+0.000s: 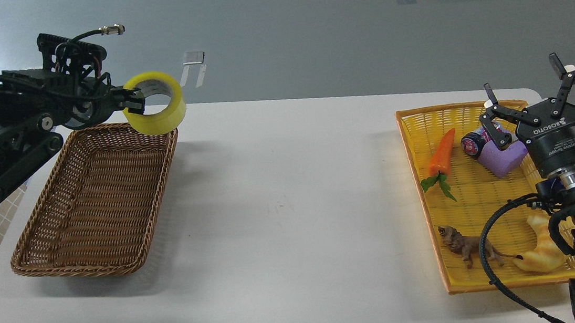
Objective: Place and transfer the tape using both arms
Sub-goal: 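Lift the tape roll and carry it over the wicker basket, then lower the tape roll into the wicker basket and open the left gripper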
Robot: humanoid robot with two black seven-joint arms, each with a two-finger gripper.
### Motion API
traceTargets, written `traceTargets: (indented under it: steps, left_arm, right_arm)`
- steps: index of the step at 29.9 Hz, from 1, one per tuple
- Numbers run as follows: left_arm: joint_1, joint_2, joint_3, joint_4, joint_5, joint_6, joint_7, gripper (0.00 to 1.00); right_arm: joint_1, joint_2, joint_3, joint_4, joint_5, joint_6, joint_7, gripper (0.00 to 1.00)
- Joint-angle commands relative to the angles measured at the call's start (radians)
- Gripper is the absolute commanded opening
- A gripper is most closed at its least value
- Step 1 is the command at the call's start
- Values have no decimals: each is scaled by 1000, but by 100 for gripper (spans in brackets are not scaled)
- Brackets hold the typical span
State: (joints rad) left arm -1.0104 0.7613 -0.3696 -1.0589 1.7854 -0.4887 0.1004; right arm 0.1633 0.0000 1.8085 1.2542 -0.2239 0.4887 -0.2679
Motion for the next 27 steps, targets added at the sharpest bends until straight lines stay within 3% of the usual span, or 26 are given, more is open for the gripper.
traceTargets:
  steps: [1,6,16,27]
  left_arm:
    - [24,55,0,0,0,0,-24,0]
    - [70,102,0,0,-1,0,-47,0]
    - [205,133,-2,0,-9,35,-48,0]
    - [276,119,0,4,-24,79,-48,0]
  right_arm:
    - [2,0,0,-1,0,0,1,100]
    - [2,0,-4,-2,0,0,0,100]
    - [2,0,-5,-2,0,0,1,100]
    - [2,0,-3,-2,0,0,-1,100]
